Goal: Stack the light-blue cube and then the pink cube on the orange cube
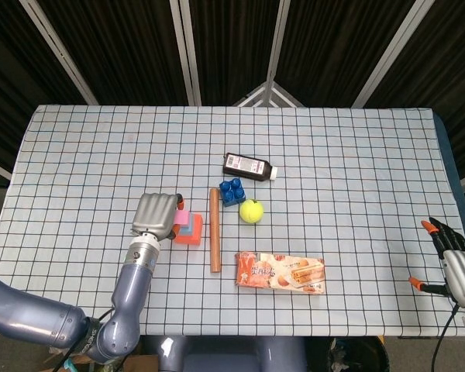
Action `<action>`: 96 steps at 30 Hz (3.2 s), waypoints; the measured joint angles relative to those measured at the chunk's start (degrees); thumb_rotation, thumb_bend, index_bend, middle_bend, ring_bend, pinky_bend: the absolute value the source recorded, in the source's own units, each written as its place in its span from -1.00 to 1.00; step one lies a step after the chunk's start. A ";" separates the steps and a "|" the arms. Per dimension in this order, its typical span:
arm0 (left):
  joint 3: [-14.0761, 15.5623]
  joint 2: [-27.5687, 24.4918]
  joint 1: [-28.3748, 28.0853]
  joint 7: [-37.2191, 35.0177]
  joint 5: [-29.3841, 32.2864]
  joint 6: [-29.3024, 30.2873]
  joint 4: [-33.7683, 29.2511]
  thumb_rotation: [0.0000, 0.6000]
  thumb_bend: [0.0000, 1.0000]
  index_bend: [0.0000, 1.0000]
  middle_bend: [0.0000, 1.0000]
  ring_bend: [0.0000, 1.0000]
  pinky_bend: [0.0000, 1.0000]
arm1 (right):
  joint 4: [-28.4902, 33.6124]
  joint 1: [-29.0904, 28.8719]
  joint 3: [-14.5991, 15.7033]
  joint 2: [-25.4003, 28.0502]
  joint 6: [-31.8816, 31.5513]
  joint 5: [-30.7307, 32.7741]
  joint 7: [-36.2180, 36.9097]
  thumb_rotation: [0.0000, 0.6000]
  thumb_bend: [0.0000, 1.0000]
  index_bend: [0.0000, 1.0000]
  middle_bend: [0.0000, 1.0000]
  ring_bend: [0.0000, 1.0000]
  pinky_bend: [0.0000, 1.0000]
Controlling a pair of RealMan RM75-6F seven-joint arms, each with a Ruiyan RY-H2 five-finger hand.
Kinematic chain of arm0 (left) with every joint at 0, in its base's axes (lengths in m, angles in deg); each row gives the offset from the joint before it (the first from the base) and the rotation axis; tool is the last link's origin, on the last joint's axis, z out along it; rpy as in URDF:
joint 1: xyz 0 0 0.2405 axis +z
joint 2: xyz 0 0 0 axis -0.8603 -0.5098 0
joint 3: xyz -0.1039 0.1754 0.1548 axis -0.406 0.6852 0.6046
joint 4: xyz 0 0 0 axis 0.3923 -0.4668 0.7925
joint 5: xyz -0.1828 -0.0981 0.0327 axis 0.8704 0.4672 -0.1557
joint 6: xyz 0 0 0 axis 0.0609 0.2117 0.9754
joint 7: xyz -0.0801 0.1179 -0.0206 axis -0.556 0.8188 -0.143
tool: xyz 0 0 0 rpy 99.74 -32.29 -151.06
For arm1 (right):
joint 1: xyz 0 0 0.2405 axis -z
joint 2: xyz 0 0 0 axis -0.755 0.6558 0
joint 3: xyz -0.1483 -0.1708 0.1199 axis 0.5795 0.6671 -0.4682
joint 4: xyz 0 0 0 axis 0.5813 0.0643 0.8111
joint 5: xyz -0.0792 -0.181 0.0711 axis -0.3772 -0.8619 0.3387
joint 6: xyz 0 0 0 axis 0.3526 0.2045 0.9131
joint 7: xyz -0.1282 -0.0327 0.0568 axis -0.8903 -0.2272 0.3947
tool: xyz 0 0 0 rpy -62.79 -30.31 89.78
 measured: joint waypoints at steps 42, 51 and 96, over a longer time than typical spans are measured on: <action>0.29 0.07 1.10 1.19 -0.14 0.48 -0.25 1.00 -0.22 -0.19 0.67 0.60 0.82 | 0.59 -0.14 -0.07 0.07 0.70 0.72 -0.98 1.00 -0.74 -1.00 -0.99 -0.97 -0.79; 0.39 0.20 1.26 1.23 -0.38 0.16 0.15 1.00 -0.22 -0.35 0.66 0.60 0.81 | 0.64 -0.14 -0.11 0.12 0.73 0.78 -0.89 1.00 -0.74 -1.00 -0.99 -0.97 -0.79; 24.41 -25.81 30.76 -33.63 -51.63 -0.43 -10.48 1.00 -0.24 -0.79 -0.54 -0.68 -0.42 | 2.27 0.09 -0.42 -0.33 -0.32 1.29 -5.39 1.00 -0.74 -1.00 -0.99 -0.97 -0.79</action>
